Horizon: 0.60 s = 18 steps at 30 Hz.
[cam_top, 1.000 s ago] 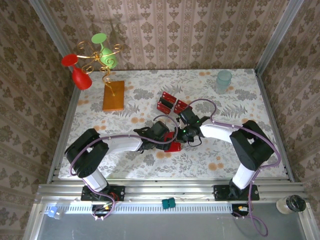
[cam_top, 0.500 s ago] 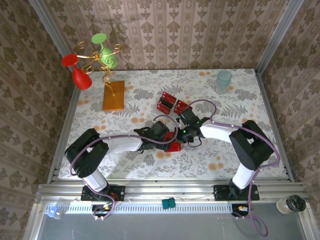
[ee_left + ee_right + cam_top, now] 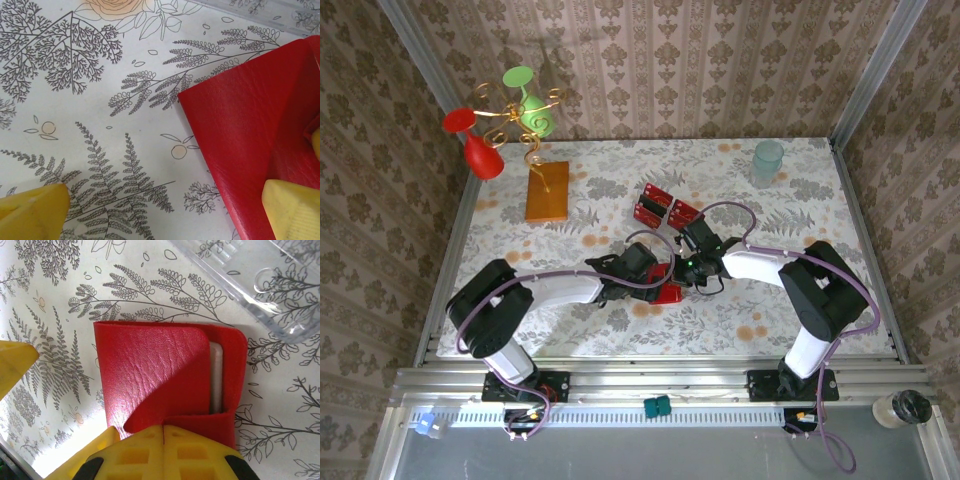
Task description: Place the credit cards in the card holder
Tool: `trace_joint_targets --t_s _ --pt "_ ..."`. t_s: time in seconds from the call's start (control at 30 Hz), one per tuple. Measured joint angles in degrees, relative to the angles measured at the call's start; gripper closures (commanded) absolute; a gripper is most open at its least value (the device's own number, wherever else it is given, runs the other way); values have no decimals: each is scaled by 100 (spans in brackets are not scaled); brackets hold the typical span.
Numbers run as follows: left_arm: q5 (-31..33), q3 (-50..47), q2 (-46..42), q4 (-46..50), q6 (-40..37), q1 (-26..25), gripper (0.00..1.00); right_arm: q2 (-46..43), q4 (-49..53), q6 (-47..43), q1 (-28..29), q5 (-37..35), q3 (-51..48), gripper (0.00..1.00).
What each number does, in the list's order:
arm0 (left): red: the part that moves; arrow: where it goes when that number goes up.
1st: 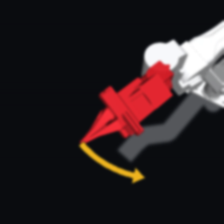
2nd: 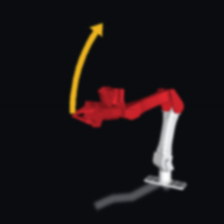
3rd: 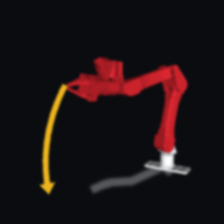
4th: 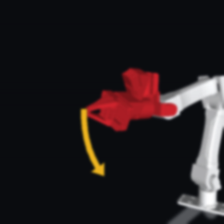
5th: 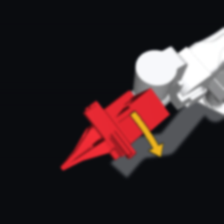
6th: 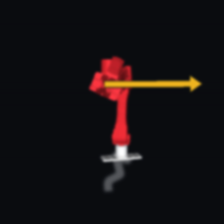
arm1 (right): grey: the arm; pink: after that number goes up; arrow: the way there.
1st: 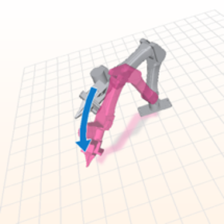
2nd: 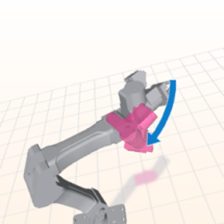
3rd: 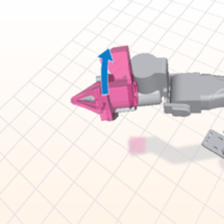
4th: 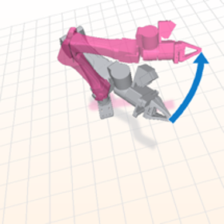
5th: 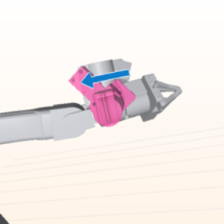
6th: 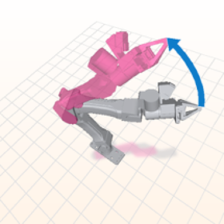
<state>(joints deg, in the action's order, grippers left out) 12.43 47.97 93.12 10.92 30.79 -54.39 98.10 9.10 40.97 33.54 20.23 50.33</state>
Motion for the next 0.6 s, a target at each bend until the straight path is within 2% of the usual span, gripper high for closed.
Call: trace_joint_targets --t_s 0.3,0.6 --pt "-66 15 -59 39 -127 129 0 -98 -212 98 0 0 -160 100" --pt "-138 11 101 -74 -127 107 0 -109 -9 96 0 -7 -35 100"
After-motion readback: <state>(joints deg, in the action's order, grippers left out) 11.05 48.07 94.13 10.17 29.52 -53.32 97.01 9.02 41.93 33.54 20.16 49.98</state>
